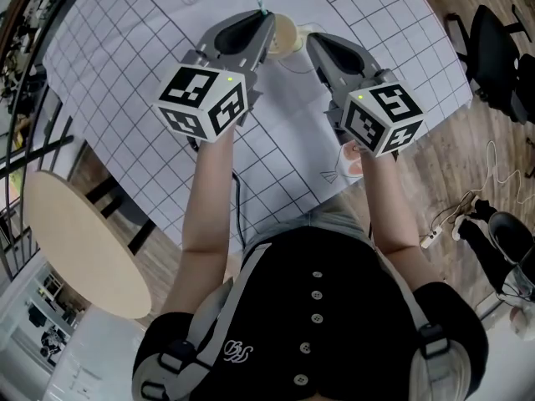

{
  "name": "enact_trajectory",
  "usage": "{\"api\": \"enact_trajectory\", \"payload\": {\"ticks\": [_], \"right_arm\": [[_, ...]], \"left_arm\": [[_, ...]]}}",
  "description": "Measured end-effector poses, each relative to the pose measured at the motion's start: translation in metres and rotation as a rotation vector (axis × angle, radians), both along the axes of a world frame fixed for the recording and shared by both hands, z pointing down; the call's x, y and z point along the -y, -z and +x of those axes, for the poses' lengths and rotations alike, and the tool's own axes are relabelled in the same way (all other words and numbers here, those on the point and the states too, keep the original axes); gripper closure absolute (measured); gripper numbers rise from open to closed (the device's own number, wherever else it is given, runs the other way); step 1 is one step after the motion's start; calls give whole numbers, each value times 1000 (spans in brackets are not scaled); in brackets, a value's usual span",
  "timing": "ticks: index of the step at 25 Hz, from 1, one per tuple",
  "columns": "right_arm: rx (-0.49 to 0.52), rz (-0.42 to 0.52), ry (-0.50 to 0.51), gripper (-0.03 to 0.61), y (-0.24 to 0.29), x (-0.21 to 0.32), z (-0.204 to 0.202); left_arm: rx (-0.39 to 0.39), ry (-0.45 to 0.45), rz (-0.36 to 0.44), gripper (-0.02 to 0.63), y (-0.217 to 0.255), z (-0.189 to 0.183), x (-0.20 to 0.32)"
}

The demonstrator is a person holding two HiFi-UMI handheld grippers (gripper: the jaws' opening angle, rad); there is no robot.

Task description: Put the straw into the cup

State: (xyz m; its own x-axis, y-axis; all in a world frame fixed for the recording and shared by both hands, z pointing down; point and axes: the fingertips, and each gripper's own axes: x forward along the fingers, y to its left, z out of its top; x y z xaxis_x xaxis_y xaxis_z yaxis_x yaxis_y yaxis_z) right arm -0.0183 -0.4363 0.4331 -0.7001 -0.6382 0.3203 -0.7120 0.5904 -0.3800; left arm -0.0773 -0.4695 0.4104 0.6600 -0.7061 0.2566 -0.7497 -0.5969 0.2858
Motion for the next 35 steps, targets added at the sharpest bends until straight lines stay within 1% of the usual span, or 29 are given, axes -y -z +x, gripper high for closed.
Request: {"api": "enact_trajectory", "payload": {"ticks": [5,11,15,20,25,31,35], "right_arm": [[-3,-17,1,578,-7,1,1],[-11,-22,0,578,-10,2,6],[-13,-28,-2,578,-12,3,8],[-11,-35,12,578,-15,0,4],[-8,-45,23,578,-21,2,0],[-2,-44,15,578,-20,6,3],[-1,-46,9,578,-21,6,5]], "left_arm": [[15,-13,-34,594,-15,3,0],[39,-57,-60,594,-28,15,-5],[51,-69,-70,594,-34,20,-4],[84,-70,-90,593,-44,21,-4],[93,-68,-92,592,-49,19,0],[104,-42,-94,591,-51,16,7],[118,-42,-95,589,-53,19,9]]}}
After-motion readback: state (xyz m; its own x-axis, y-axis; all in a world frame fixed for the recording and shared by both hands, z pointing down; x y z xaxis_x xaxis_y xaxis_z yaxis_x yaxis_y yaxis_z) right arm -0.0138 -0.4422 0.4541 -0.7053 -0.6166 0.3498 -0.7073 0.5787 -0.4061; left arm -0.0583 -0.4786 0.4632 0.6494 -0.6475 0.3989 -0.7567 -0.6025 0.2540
